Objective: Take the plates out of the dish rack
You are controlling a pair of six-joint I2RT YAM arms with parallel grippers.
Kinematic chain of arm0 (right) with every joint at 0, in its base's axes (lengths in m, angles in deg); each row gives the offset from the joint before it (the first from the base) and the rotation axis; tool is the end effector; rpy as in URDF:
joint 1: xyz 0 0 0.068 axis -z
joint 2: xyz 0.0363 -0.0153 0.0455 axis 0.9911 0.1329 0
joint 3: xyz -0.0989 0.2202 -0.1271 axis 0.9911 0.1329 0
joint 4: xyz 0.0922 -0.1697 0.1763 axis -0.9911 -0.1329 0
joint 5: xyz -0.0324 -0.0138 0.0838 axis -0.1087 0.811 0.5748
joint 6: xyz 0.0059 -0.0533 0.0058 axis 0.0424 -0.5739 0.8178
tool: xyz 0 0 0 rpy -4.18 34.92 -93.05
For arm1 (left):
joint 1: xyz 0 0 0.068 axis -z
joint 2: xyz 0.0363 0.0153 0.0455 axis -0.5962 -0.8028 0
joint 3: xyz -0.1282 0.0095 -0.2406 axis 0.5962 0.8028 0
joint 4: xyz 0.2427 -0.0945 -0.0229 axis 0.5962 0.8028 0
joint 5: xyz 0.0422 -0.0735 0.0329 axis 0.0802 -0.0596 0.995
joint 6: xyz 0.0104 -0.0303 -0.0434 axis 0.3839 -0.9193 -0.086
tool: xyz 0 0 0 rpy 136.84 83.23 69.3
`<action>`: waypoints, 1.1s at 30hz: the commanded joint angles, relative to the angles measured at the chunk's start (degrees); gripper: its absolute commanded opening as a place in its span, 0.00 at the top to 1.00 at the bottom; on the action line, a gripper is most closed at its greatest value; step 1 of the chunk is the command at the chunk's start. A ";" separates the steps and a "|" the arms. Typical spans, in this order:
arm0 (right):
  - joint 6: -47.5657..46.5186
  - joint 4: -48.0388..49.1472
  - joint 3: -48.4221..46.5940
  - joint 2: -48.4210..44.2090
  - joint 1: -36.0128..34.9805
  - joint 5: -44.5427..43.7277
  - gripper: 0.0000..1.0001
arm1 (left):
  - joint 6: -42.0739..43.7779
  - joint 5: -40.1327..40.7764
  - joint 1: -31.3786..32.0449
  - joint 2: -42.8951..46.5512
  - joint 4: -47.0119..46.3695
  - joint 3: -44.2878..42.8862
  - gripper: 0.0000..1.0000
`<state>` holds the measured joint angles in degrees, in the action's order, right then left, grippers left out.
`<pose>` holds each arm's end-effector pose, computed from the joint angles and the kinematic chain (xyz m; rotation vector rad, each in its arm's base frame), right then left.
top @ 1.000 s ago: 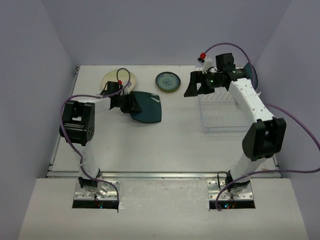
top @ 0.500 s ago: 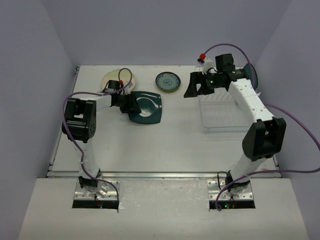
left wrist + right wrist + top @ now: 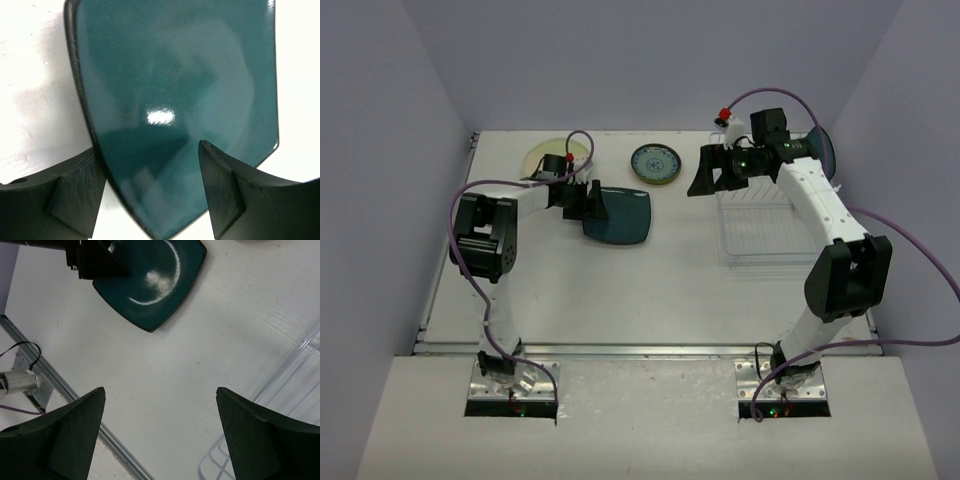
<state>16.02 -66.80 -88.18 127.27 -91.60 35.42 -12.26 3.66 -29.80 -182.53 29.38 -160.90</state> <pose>0.3674 0.0797 0.3171 -0.2997 2.4185 0.8441 0.4173 -0.0659 0.1467 0.2277 2.5273 -0.6792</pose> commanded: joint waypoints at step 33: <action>-18.93 0.46 -26.47 8.28 20.50 -38.99 0.05 | 17.51 19.03 9.11 31.92 -4.81 6.01 0.22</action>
<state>2.60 -66.80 -108.86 129.68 -72.39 0.99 3.26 21.45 -21.11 -150.98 25.66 -156.91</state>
